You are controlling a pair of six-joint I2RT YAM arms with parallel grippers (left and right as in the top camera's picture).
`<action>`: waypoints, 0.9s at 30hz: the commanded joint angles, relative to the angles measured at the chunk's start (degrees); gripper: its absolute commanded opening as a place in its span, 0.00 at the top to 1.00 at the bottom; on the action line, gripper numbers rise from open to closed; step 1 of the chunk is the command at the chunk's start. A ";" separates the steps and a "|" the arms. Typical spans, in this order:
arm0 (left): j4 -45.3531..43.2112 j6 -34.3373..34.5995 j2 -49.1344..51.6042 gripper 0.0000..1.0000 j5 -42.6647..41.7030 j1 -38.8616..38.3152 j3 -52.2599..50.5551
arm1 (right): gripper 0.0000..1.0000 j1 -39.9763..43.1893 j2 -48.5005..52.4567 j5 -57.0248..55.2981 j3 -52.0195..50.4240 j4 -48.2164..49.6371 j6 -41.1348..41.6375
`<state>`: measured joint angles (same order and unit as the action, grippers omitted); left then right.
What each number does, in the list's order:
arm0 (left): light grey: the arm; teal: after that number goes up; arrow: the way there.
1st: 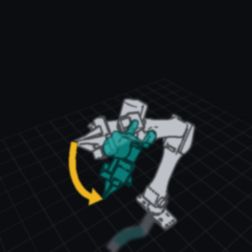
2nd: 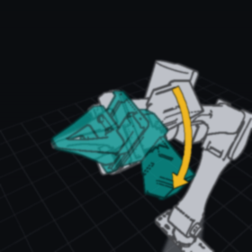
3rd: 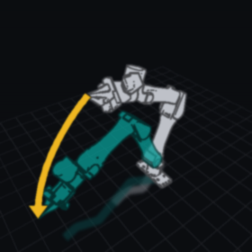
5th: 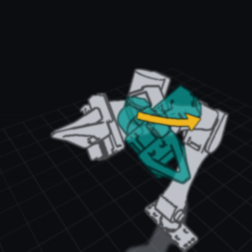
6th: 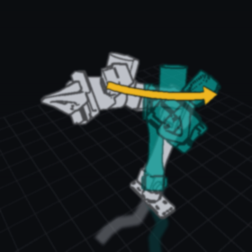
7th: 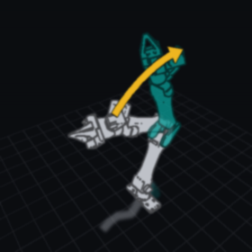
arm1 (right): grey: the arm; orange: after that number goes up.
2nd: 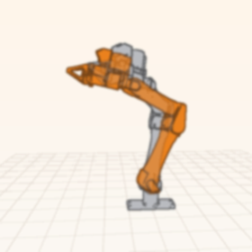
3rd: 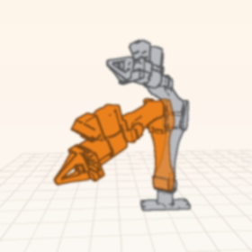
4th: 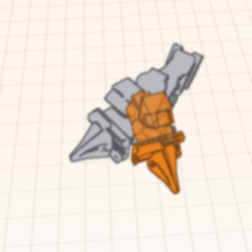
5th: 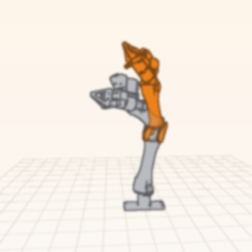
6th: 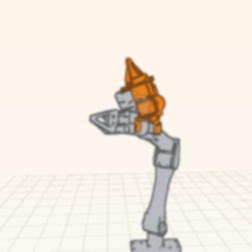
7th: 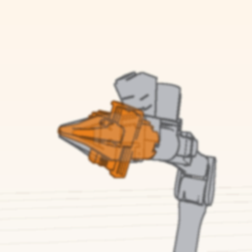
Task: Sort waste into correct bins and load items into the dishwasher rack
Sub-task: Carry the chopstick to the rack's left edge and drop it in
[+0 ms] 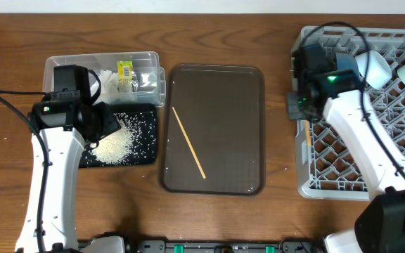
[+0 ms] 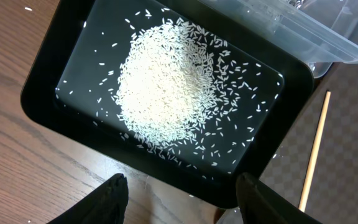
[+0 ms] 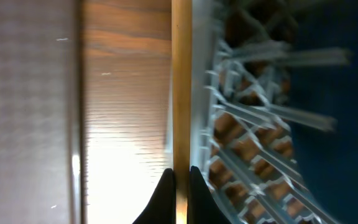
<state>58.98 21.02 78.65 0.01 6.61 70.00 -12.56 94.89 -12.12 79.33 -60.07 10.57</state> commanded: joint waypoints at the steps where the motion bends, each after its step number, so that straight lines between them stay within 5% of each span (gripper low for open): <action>1: 0.28 0.33 -0.04 0.41 0.44 0.22 -0.02 | 0.99 2.95 0.39 -1.38 -0.59 -0.59 2.27; 12: 0.28 0.33 -0.04 0.41 0.44 0.22 -0.02 | 0.99 4.24 0.68 -0.98 -5.53 0.02 2.29; 18: 0.31 0.33 -0.04 0.41 0.44 0.22 -0.02 | 0.73 4.31 0.61 -0.98 -6.16 1.18 2.25; 27: 0.31 0.35 -0.04 0.41 0.44 0.22 -0.02 | 0.71 3.43 -0.76 0.61 -0.31 2.45 1.95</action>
<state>58.98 20.99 78.65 0.01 6.61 70.00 -8.49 95.22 -12.38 75.22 -58.57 12.36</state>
